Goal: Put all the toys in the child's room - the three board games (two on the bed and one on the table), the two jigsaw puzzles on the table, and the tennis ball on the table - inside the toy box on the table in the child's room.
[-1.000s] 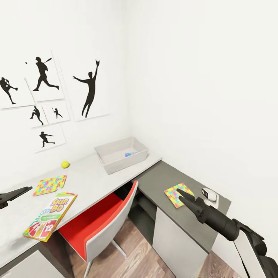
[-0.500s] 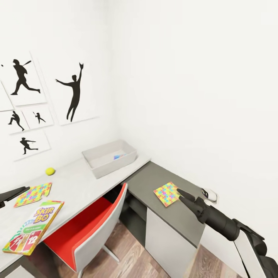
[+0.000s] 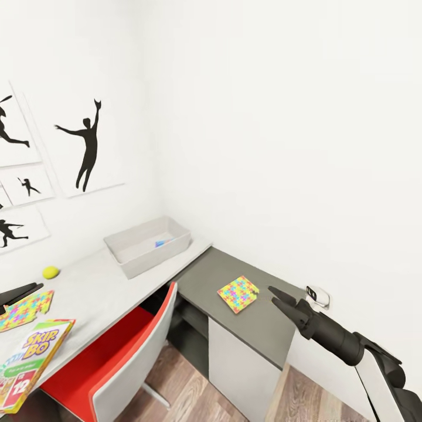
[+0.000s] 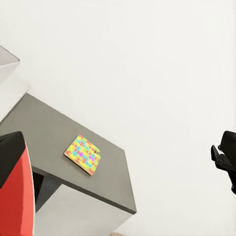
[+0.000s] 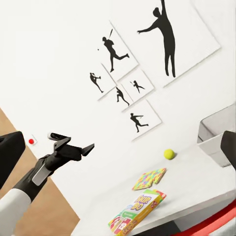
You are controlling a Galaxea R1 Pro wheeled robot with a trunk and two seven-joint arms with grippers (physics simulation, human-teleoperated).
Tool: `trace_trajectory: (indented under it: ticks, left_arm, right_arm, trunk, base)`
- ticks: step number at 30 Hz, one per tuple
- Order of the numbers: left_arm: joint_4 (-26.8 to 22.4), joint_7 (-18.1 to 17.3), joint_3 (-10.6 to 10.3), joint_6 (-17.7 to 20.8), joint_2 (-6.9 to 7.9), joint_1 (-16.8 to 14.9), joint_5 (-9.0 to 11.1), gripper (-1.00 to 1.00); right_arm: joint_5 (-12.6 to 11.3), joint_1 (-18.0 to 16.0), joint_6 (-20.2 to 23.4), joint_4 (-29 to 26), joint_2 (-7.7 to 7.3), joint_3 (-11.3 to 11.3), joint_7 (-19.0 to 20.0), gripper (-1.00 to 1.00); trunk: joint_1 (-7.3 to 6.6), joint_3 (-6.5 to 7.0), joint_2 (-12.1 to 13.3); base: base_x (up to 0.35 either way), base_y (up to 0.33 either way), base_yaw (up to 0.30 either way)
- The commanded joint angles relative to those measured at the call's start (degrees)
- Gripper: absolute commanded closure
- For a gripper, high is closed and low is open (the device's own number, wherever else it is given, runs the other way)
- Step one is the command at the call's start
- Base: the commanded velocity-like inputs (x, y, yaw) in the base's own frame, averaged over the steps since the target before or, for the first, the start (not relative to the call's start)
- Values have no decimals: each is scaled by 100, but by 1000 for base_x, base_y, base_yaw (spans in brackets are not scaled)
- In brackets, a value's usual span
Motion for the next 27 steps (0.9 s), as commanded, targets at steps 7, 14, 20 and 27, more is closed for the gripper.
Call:
trace_trajectory:
  ticks: [7, 14, 20, 27]
  left_arm:
    - [-1, -25, -1, 61, 24, -3, 3, -100]
    - [-32, -25, -1, 61, 26, -3, 3, -100]
    - [-44, -25, -1, 61, 26, -3, 9, -100]
    - [-48, -25, -6, 61, 22, -3, 5, -100]
  right_arm:
    - [-30, -6, 48, 1, -1, 0, -12, -100]
    - [-24, -6, 50, 1, -1, 11, -27, -100]
    - [-23, -6, 52, 1, -1, 16, -29, -100]
    - [-23, -6, 52, 4, -1, 17, -36, -100]
  trunk:
    - [4, 35, -13]
    - [4, 83, -13]
    - [4, 123, -13]
    - [4, 171, -13]
  base:
    - [0, 0, -212]
    - [0, 0, -212]
    - [-18, 119, -212]
    - [-29, 82, -212]
